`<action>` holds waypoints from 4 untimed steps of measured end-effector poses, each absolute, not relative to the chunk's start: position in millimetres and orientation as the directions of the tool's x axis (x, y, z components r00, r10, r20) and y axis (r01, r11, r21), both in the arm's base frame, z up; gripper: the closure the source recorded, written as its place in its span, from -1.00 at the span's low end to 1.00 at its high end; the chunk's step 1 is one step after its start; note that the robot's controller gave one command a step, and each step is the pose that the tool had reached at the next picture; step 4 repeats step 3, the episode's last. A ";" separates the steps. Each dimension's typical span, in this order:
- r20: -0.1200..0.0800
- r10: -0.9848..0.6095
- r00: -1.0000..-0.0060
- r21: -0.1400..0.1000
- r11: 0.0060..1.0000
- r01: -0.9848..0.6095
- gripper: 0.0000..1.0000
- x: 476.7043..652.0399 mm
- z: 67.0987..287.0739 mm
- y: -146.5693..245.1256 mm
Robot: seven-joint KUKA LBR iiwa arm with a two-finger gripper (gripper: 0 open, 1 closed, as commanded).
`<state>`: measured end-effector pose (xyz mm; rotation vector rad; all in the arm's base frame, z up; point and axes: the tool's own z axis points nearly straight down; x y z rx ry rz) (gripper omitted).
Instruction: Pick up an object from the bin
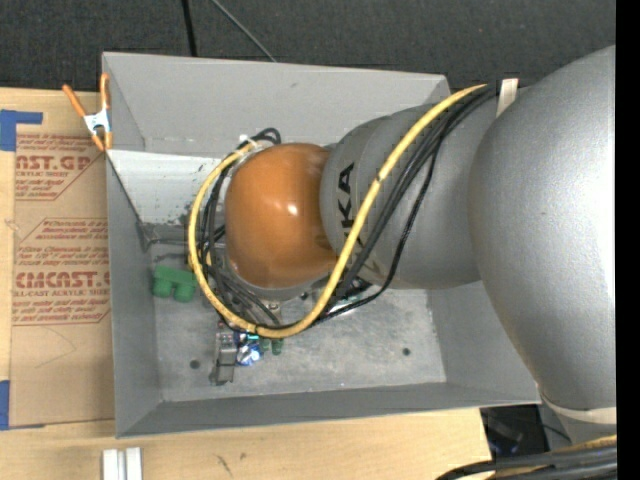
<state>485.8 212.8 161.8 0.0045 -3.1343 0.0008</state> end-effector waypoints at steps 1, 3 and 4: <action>0.005 -0.128 -0.992 -0.003 0.992 -0.128 -1.00 519.1 78.6 148.6; -0.009 -0.137 -0.990 0.000 0.991 -0.137 1.00 521.8 202.3 138.6; -0.009 -0.137 -0.990 0.000 0.991 -0.137 1.00 521.8 202.3 138.6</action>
Offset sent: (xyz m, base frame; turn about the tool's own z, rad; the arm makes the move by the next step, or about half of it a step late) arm 0.0338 -0.0608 -0.0788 -0.1293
